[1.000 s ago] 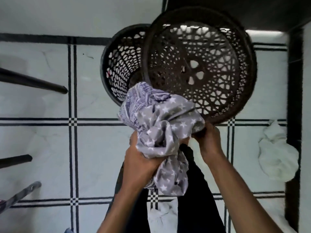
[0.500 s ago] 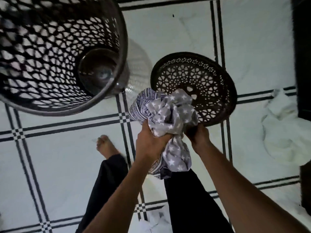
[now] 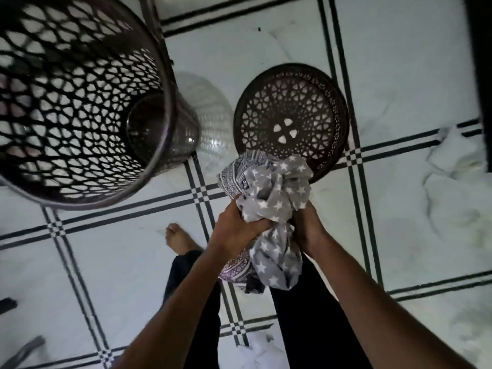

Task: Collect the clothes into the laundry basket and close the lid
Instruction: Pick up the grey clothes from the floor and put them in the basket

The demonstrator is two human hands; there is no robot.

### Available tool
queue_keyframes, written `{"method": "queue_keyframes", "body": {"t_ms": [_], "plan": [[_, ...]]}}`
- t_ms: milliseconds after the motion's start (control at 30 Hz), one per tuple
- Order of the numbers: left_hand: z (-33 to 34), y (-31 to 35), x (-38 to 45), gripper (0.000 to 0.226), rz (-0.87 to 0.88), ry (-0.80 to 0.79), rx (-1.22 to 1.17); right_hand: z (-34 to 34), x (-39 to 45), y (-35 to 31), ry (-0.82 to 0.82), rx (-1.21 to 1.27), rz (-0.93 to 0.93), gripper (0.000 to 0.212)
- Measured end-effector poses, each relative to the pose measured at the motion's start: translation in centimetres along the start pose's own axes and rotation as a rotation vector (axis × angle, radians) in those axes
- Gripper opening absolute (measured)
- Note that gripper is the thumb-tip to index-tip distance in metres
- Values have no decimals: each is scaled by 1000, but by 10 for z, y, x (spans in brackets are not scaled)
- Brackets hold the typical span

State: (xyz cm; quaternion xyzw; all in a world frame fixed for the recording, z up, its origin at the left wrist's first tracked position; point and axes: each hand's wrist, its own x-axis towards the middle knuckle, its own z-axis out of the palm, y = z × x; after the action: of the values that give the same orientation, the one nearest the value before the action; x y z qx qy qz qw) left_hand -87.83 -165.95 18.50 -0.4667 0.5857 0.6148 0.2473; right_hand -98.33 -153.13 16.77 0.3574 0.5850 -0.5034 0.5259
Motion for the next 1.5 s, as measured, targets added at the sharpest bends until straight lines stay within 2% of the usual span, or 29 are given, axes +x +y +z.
{"method": "queue_keyframes", "body": {"t_ms": [100, 233, 333, 367, 400, 467, 500, 567, 633, 700, 800, 867, 933, 1000, 1067, 1133, 1167, 1300, 1500], "plan": [[-46, 51, -64, 52, -8, -55, -75, 12, -66, -17, -102, -10, 13, 46], [-123, 108, -134, 28, 74, -10, -171, 61, -127, -43, -254, 57, -80, 50], [-183, 124, -150, 8, 155, 96, -222, 117, -144, -60, -281, -54, -219, 91], [-203, 125, -152, 15, 190, 125, -225, 139, -147, -64, -305, -88, -285, 87], [-225, 125, -151, 23, 209, 150, -228, 167, -154, -69, -310, -131, -353, 71], [-261, 123, -140, 31, 253, 218, -245, 217, -155, -80, -243, -254, -510, 31], [-278, 119, -133, 32, 260, 261, -269, 242, -151, -82, -201, -321, -594, 20], [-305, 113, -115, 34, 255, 337, -306, 284, -141, -84, -136, -420, -710, 16], [-329, 104, -95, 50, 208, 402, -324, 318, -129, -83, -63, -537, -798, 11], [-349, 89, -73, 63, 145, 449, -286, 340, -113, -80, -18, -656, -808, 17], [-370, 67, -52, 53, 89, 525, -162, 359, -83, -71, -21, -854, -796, 28], [-379, 50, -45, 47, 65, 597, -51, 360, -69, -66, 109, -905, -825, 43], [-384, 28, -41, 52, 8, 714, 56, 353, -66, -63, 354, -946, -878, 55], [-382, 9, -39, 70, -66, 741, 36, 337, -62, -61, 550, -883, -797, 71], [-376, -13, -35, 80, -150, 655, -101, 317, -49, -53, 588, -691, -578, 78], [-368, -35, -31, 80, -192, 570, -199, 304, -34, -40, 507, -528, -376, 63], [-364, -47, -29, 80, -202, 561, -229, 299, -29, -31, 472, -523, -332, 55], [-370, -48, -28, 80, -194, 576, -288, 295, -9, -21, 509, -576, -402, 55], [-401, -36, -21, 69, -182, 610, -283, 320, -4, -35, 375, -495, -341, 46]]}}
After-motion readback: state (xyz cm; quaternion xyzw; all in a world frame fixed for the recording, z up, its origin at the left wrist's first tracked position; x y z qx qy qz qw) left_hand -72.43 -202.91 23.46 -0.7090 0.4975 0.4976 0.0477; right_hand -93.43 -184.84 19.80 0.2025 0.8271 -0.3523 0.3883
